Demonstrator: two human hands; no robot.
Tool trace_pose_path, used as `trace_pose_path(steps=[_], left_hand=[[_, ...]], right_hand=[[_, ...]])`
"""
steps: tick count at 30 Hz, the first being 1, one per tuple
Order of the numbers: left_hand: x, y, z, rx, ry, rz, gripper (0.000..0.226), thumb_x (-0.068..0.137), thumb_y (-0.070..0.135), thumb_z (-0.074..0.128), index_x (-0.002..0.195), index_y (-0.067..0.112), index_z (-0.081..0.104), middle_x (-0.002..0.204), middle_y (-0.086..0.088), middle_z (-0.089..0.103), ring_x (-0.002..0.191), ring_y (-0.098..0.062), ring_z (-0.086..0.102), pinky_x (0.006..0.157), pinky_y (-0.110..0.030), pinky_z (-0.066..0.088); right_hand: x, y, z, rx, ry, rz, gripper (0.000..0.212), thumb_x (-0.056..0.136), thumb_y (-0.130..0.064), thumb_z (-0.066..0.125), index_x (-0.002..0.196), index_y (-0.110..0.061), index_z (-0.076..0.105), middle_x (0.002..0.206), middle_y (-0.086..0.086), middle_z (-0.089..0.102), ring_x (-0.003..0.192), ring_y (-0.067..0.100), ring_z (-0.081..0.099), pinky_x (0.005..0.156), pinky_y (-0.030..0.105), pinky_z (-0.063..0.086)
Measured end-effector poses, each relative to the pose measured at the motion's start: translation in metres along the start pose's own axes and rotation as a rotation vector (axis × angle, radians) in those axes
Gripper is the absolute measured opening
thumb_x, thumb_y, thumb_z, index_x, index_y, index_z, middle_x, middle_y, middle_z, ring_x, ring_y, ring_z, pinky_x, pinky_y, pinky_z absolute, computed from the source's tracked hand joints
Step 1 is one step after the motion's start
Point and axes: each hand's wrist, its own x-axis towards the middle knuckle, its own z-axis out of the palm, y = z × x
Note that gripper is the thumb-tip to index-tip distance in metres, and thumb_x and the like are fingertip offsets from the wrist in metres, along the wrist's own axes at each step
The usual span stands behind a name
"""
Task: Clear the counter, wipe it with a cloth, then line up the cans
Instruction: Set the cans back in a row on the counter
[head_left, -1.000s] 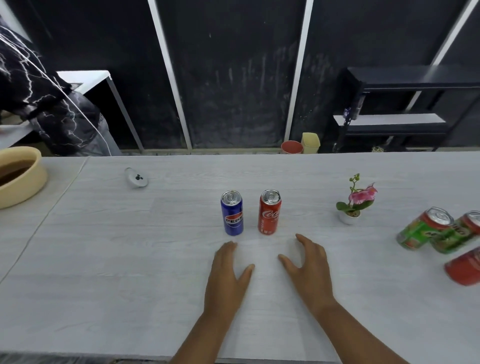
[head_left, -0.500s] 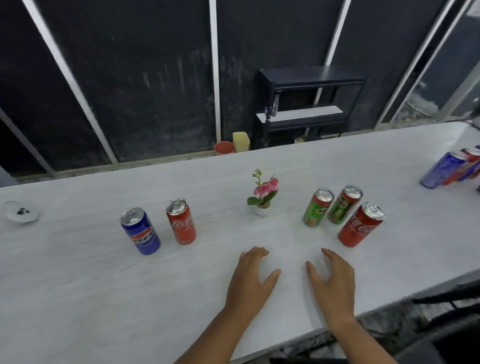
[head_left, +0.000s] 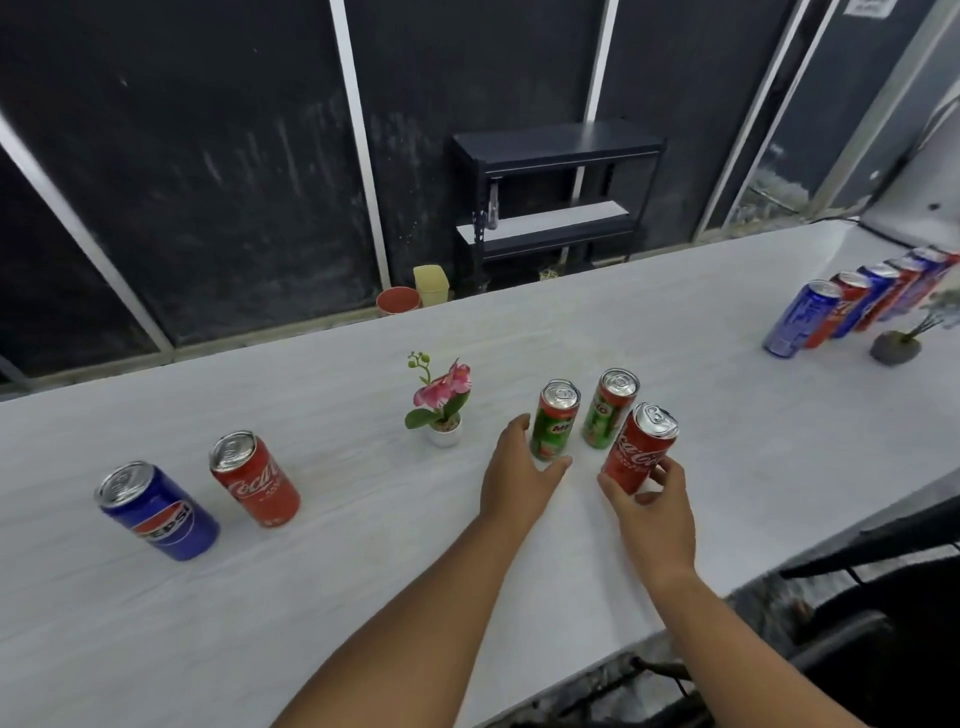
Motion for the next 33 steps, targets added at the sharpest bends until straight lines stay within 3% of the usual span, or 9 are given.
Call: trace_pose_path(steps=[6, 12, 17, 23, 27, 33], left_hand=[[0.011, 0.003, 0.008, -0.035, 0.082, 0.024, 0.056, 0.087, 0.037, 0.087, 0.135, 0.025, 0.06, 0.131, 0.007, 0.071, 0.119, -0.014, 0.068, 0.097, -0.032, 0.057], [-0.024, -0.02, -0.013, -0.074, 0.127, 0.0, 0.058, 0.086, 0.037, 0.089, 0.137, 0.03, 0.062, 0.133, 0.012, 0.071, 0.115, -0.002, 0.064, 0.098, -0.024, 0.055], [-0.073, -0.049, -0.057, -0.068, 0.166, -0.044, 0.061, 0.085, 0.041, 0.09, 0.139, 0.035, 0.062, 0.134, 0.019, 0.069, 0.115, 0.005, 0.06, 0.089, -0.003, 0.043], [-0.132, -0.095, -0.123, -0.078, 0.261, -0.099, 0.062, 0.085, 0.042, 0.089, 0.141, 0.035, 0.062, 0.138, 0.022, 0.067, 0.126, 0.001, 0.062, 0.103, -0.013, 0.05], [-0.164, -0.128, -0.169, -0.096, 0.327, -0.147, 0.064, 0.087, 0.039, 0.089, 0.144, 0.03, 0.062, 0.14, 0.018, 0.068, 0.129, -0.004, 0.063, 0.11, -0.028, 0.054], [-0.196, -0.169, -0.234, -0.099, 0.41, -0.203, 0.068, 0.086, 0.04, 0.089, 0.146, 0.029, 0.061, 0.14, 0.019, 0.067, 0.128, 0.0, 0.062, 0.109, -0.025, 0.053]], right_hand=[[0.004, 0.005, 0.0, -0.074, 0.004, -0.034, 0.061, 0.08, -0.067, 0.08, 0.128, -0.047, 0.047, 0.108, -0.022, 0.067, 0.085, 0.0, 0.065, 0.061, 0.028, 0.045], [-0.015, 0.002, 0.009, -0.062, -0.106, -0.124, 0.054, 0.08, -0.067, 0.081, 0.121, -0.056, 0.047, 0.105, -0.031, 0.065, 0.085, 0.001, 0.066, 0.064, 0.029, 0.049], [-0.043, -0.005, 0.035, -0.063, -0.199, -0.211, 0.053, 0.079, -0.064, 0.082, 0.121, -0.057, 0.05, 0.105, -0.032, 0.066, 0.086, -0.002, 0.065, 0.069, 0.032, 0.052], [-0.078, -0.023, 0.078, -0.083, -0.331, -0.289, 0.056, 0.079, -0.061, 0.084, 0.126, -0.05, 0.054, 0.108, -0.028, 0.067, 0.09, -0.006, 0.065, 0.07, 0.026, 0.048], [-0.102, -0.038, 0.107, -0.087, -0.423, -0.335, 0.055, 0.08, -0.057, 0.085, 0.125, -0.052, 0.054, 0.11, -0.028, 0.068, 0.092, -0.012, 0.063, 0.071, 0.025, 0.049], [-0.13, -0.058, 0.15, -0.093, -0.521, -0.37, 0.059, 0.082, -0.058, 0.083, 0.134, -0.047, 0.058, 0.111, -0.029, 0.069, 0.088, -0.005, 0.065, 0.071, 0.028, 0.051]])
